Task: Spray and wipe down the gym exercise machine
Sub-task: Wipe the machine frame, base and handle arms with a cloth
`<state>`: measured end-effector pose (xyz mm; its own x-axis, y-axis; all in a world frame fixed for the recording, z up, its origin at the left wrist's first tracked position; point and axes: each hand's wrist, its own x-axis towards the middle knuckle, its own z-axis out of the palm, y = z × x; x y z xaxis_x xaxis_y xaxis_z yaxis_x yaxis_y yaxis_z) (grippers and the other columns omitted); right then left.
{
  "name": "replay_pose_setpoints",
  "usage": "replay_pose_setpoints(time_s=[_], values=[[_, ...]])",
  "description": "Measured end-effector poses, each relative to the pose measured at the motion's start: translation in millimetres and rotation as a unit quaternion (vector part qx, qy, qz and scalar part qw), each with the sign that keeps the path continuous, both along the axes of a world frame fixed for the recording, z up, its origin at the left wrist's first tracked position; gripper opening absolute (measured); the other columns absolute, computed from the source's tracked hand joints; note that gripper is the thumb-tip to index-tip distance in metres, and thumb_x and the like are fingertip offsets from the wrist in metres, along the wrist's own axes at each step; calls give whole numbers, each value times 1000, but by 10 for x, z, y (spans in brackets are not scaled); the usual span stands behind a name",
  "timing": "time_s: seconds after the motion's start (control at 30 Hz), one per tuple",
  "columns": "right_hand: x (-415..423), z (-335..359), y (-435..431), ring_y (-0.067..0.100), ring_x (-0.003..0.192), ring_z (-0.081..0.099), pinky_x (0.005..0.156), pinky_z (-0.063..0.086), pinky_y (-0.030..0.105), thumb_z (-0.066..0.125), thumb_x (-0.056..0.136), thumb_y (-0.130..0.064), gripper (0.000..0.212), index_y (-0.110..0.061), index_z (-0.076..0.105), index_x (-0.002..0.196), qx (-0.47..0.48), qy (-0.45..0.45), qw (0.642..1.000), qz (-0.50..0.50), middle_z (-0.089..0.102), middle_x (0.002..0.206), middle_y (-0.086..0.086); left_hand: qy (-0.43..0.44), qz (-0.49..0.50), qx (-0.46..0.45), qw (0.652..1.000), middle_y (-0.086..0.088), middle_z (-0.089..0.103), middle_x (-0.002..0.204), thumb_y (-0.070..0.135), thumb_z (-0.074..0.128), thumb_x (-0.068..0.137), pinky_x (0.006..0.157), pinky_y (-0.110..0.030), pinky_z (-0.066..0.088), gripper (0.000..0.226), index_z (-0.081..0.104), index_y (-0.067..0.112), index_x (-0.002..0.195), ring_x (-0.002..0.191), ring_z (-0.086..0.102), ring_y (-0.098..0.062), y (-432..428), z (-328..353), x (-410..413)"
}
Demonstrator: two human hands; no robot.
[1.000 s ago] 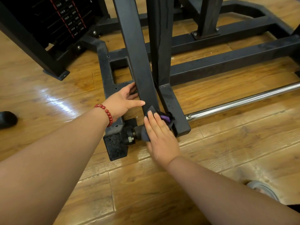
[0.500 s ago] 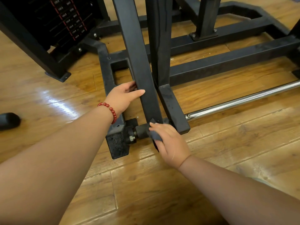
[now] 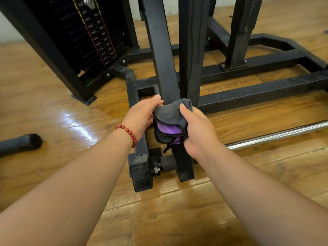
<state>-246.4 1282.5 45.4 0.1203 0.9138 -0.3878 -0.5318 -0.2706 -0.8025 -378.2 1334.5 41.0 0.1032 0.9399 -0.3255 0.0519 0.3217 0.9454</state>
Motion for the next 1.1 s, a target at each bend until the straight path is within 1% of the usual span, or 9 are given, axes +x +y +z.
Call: replay_pose_setpoints(time_s=[0.13, 0.3, 0.43, 0.5, 0.57, 0.7, 0.83, 0.97, 1.1], values=[[-64, 165, 263, 24, 91, 72, 78, 60, 38, 60, 97, -20, 12, -16, 67, 105, 22, -51, 998, 31, 74, 99, 8, -94, -31, -21, 995, -12, 70, 113, 28, 50, 98, 96, -36, 52, 26, 64, 11, 112, 105, 66, -22, 13, 153, -73], [-96, 294, 560, 16, 90, 69, 84, 58, 37, 70, 90, -20, 13, -25, 61, 98, 52, -189, 980, -17, 71, 94, -1, -196, 20, -16, 980, -8, 74, 95, 17, 55, 95, 87, -42, 56, 13, 65, 13, 102, 90, 70, -22, 134, 324, -126], [-55, 390, 734, -2, 79, 58, 69, 44, 15, 68, 91, -26, 18, -31, 55, 104, 105, -353, 929, -44, 65, 89, -12, -220, 139, -10, 965, -11, 73, 101, 20, 60, 95, 85, -44, 56, 10, 65, 13, 100, 95, 70, -27, 289, 371, -172], [-33, 438, 827, -5, 79, 56, 67, 41, 11, 65, 93, -29, 20, -29, 56, 111, 136, -396, 907, -39, 62, 93, -14, -206, 224, 19, 952, -12, 71, 106, 23, 63, 94, 86, -43, 57, 12, 64, 14, 102, 96, 69, -27, 407, 376, -248], [-27, 461, 941, -3, 92, 54, 77, 40, 10, 65, 92, -32, 27, -28, 58, 117, 177, -450, 875, -28, 58, 104, -17, -171, 291, 51, 940, -11, 70, 110, 28, 66, 92, 91, -44, 55, 16, 64, 17, 104, 100, 68, -25, 493, 366, -319], [-65, 519, 1155, 8, 120, 44, 96, 38, 18, 68, 88, -40, 51, -29, 51, 134, 202, -546, 812, -37, 48, 127, -12, -88, 357, 107, 924, -5, 69, 101, 41, 69, 85, 89, -45, 55, 13, 62, 30, 86, 99, 67, -24, 555, 329, -308], [-191, 451, 1205, 12, 143, 26, 106, 18, 18, 64, 93, -37, 71, -21, 28, 152, 210, -603, 769, -27, 34, 154, -3, -25, 338, 151, 929, 4, 62, 107, 35, 62, 94, 71, -15, 50, 14, 59, 28, 105, 98, 61, -10, 635, 341, -70], [-212, 333, 1323, -8, 139, 4, 107, 3, 10, 51, 99, -35, 72, -25, 8, 156, 226, -606, 763, 15, 13, 163, -8, 8, 278, 165, 946, 14, 51, 126, 35, 55, 97, 95, -22, 42, 40, 50, 28, 137, 115, 46, 0, 881, 419, 180], [-200, 237, 1408, -14, 134, -1, 95, -3, -7, 42, 102, -34, 65, -31, 3, 155, 224, -599, 769, 19, 11, 162, -12, 2, 218, 184, 958, 12, 51, 140, 38, 49, 100, 105, -22, 37, 41, 49, 31, 140, 126, 45, -2, 1208, 562, 251]])
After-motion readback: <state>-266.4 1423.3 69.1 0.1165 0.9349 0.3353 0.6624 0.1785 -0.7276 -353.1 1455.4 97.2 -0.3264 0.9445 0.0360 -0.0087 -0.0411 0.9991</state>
